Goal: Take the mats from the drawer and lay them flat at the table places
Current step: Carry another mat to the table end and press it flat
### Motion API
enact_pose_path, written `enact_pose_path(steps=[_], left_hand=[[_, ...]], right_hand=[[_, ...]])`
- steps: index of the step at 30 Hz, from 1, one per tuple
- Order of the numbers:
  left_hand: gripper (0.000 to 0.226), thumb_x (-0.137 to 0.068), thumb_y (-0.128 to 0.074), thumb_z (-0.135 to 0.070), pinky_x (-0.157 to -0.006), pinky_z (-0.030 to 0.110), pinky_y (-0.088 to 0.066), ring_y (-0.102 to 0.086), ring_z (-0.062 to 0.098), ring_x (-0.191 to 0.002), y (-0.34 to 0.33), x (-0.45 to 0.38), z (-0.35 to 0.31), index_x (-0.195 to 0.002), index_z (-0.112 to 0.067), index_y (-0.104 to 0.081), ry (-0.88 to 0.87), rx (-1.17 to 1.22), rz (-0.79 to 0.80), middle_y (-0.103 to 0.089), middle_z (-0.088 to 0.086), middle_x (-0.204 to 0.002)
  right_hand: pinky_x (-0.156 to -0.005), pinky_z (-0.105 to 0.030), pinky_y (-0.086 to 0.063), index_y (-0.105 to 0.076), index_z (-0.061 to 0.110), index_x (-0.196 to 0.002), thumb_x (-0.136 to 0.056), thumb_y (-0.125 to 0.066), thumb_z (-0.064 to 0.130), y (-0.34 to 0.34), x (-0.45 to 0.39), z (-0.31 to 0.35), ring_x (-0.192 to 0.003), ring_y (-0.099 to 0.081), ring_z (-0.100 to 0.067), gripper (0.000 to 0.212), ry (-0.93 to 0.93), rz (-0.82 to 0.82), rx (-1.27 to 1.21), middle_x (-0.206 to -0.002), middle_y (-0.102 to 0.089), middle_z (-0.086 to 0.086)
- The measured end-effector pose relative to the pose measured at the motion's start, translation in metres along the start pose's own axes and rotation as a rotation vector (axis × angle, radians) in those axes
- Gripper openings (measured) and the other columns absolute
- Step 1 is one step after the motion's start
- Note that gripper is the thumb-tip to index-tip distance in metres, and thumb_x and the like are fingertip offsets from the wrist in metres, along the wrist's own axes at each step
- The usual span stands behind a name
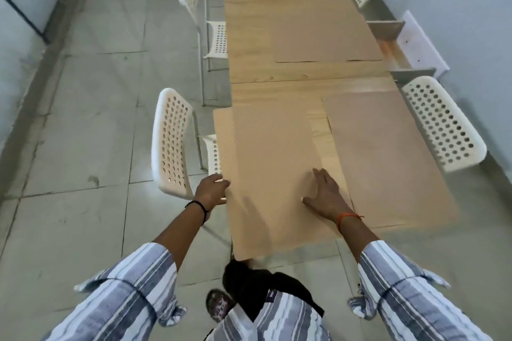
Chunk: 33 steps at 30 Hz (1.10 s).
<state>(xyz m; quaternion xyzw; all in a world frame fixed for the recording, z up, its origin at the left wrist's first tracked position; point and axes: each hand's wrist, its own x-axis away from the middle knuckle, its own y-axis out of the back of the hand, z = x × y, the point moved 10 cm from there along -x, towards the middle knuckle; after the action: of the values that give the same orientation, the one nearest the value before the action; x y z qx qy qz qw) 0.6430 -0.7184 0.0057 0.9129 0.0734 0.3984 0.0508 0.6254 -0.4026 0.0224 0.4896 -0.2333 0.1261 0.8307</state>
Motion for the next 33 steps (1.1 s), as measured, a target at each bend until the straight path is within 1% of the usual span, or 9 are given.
enact_pose_path(steps=[3, 7, 12, 17, 21, 24, 26, 31, 33], left_hand=[[0.035, -0.094, -0.057, -0.012, -0.068, 0.030, -0.052, -0.061, 0.029, -0.091, 0.000, -0.017, -0.015, -0.128, -0.002, -0.055, -0.008, -0.027, 0.022, -0.061, 0.013, -0.109], [0.022, -0.095, -0.055, -0.013, -0.075, 0.033, -0.053, -0.064, 0.026, -0.084, 0.006, -0.028, -0.031, -0.116, -0.007, -0.060, 0.026, -0.023, 0.055, -0.064, 0.013, -0.106], [0.028, -0.093, -0.056, -0.018, -0.092, 0.040, -0.052, -0.070, 0.027, -0.100, 0.013, -0.048, -0.049, -0.117, -0.006, -0.063, 0.051, -0.141, 0.114, -0.070, 0.012, -0.114], [0.033, -0.094, -0.057, -0.020, -0.091, 0.041, -0.054, -0.067, 0.031, -0.106, 0.004, -0.070, -0.063, -0.120, -0.001, -0.062, 0.068, -0.228, 0.126, -0.067, 0.017, -0.119], [0.027, -0.095, -0.055, -0.019, -0.092, 0.043, -0.054, -0.066, 0.031, -0.103, -0.002, -0.078, -0.065, -0.117, -0.003, -0.061, 0.078, -0.214, 0.112, -0.065, 0.014, -0.115], [0.018, -0.094, -0.054, -0.012, -0.085, 0.041, -0.054, -0.066, 0.027, -0.088, -0.003, -0.084, -0.066, -0.110, -0.005, -0.060, 0.066, -0.177, 0.105, -0.063, 0.015, -0.110], [0.020, -0.093, -0.054, -0.010, -0.080, 0.039, -0.056, -0.066, 0.025, -0.082, -0.003, -0.088, -0.065, -0.111, -0.003, -0.060, 0.063, -0.176, 0.098, -0.063, 0.017, -0.109], [0.032, -0.093, -0.055, -0.012, -0.068, 0.034, -0.060, -0.067, 0.026, -0.079, -0.007, -0.094, -0.064, -0.120, 0.003, -0.060, 0.080, -0.185, 0.145, -0.065, 0.018, -0.108], [0.033, -0.094, -0.054, -0.013, -0.067, 0.034, -0.061, -0.067, 0.027, -0.079, -0.009, -0.095, -0.066, -0.122, 0.004, -0.059, 0.092, -0.177, 0.185, -0.064, 0.017, -0.106]], right_hand=[[-0.118, -0.051, -0.024, -0.011, 0.023, -0.156, -0.081, -0.073, 0.035, -0.010, -0.005, -0.003, -0.151, -0.003, -0.029, 0.098, -0.025, 0.011, 0.078, -0.165, 0.002, -0.005], [-0.118, -0.056, -0.016, 0.001, 0.027, -0.156, -0.081, -0.075, 0.028, -0.022, -0.014, -0.005, -0.151, 0.008, -0.032, 0.107, -0.088, 0.088, 0.116, -0.163, 0.020, -0.006], [-0.118, -0.057, -0.012, 0.010, 0.030, -0.155, -0.082, -0.075, 0.018, -0.020, -0.018, -0.006, -0.150, 0.016, -0.030, 0.114, -0.130, 0.157, 0.098, -0.159, 0.031, -0.004], [-0.118, -0.058, -0.014, 0.005, 0.031, -0.156, -0.081, -0.075, 0.015, -0.018, -0.017, -0.008, -0.151, 0.013, -0.028, 0.111, -0.140, 0.134, 0.047, -0.161, 0.026, -0.002], [-0.118, -0.058, -0.011, 0.000, 0.032, -0.156, -0.087, -0.069, 0.028, -0.015, -0.017, -0.006, -0.152, 0.010, -0.027, 0.098, -0.175, 0.080, -0.026, -0.163, 0.022, -0.001], [-0.119, -0.059, -0.010, -0.003, 0.032, -0.156, -0.088, -0.067, 0.033, -0.015, -0.014, -0.003, -0.152, 0.008, -0.028, 0.094, -0.200, -0.007, -0.019, -0.163, 0.019, -0.001], [-0.119, -0.060, -0.010, -0.004, 0.031, -0.156, -0.088, -0.066, 0.035, -0.016, -0.012, -0.001, -0.152, 0.008, -0.029, 0.092, -0.204, -0.055, -0.011, -0.164, 0.018, -0.002], [-0.119, -0.059, -0.010, -0.011, 0.022, -0.156, -0.090, -0.061, 0.031, -0.015, 0.001, 0.009, -0.152, 0.007, -0.031, 0.083, -0.256, -0.200, -0.004, -0.165, 0.010, -0.005], [-0.120, -0.057, -0.008, -0.011, 0.020, -0.156, -0.092, -0.058, 0.029, -0.023, 0.009, 0.025, -0.151, 0.008, -0.031, 0.080, -0.257, -0.231, -0.017, -0.165, 0.009, -0.007]])
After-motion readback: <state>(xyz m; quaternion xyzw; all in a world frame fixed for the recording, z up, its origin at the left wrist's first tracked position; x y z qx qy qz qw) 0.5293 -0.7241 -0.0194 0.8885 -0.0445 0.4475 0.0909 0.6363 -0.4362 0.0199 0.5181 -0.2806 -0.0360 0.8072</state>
